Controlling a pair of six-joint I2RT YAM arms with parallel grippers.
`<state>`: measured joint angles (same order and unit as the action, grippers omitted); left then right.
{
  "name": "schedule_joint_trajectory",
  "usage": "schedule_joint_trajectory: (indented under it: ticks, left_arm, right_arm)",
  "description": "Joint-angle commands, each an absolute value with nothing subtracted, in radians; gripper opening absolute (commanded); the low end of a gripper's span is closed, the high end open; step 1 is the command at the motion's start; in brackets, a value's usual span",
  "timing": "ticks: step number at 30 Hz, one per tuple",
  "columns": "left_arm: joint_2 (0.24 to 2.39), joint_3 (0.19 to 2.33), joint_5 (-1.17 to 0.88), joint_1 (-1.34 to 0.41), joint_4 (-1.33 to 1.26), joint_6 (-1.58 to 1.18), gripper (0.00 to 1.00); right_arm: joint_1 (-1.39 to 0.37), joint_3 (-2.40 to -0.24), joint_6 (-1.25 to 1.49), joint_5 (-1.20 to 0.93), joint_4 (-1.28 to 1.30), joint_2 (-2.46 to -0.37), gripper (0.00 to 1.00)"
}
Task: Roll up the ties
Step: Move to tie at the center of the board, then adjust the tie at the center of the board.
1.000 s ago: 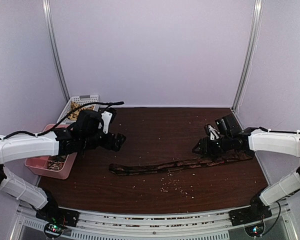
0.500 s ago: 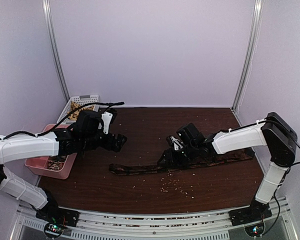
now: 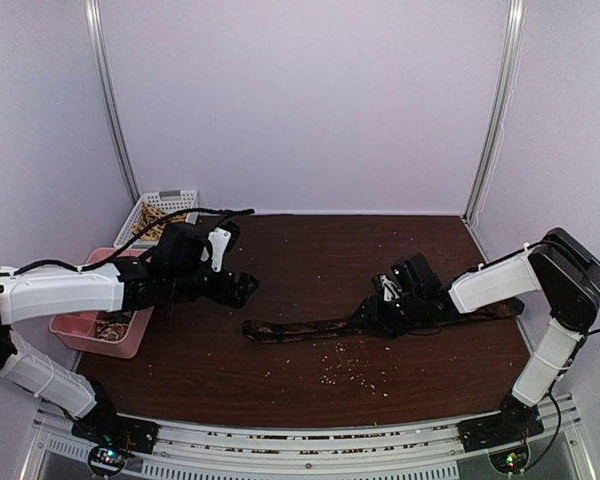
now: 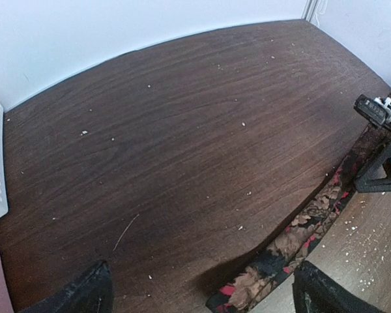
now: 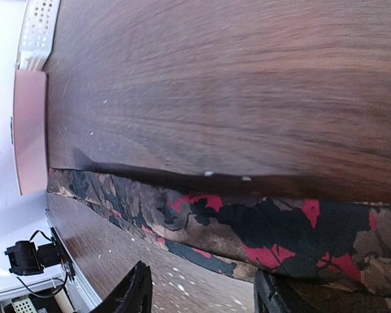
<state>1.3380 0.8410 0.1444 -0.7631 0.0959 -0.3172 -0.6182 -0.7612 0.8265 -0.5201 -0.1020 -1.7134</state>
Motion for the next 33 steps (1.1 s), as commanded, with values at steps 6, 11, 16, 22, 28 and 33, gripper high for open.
schedule_joint_trajectory:
  ticks: [6,11,16,22,28,33]
  left_arm:
    - [1.345,0.832,0.087,-0.761,-0.006,-0.315,0.98]
    - [1.373,0.827,0.023,-0.761,-0.023,-0.308,0.98]
    - [1.488,0.876,-0.156,-0.763,-0.004,-0.227,0.98]
    - [1.694,1.013,-0.257,-0.840,0.037,-0.126,0.98]
    - [1.900,1.171,-0.295,-0.885,0.097,-0.076,0.97]
    - [2.017,1.291,-0.310,-0.922,0.191,-0.005,0.94]
  right_arm:
    - [-0.446,-0.605,0.784,-0.426,0.042,-1.584,0.55]
    - [-0.366,-0.593,0.750,-0.423,0.070,-1.538,0.56]
    - [-0.361,-0.628,0.701,-0.546,0.022,-1.504,0.55]
    - [-0.365,-0.704,0.582,-0.570,0.140,-1.369,0.57]
    - [-0.365,-0.754,0.509,-0.560,0.210,-1.273,0.62]
    - [-0.344,-0.796,0.458,-0.490,0.270,-1.220,0.70]
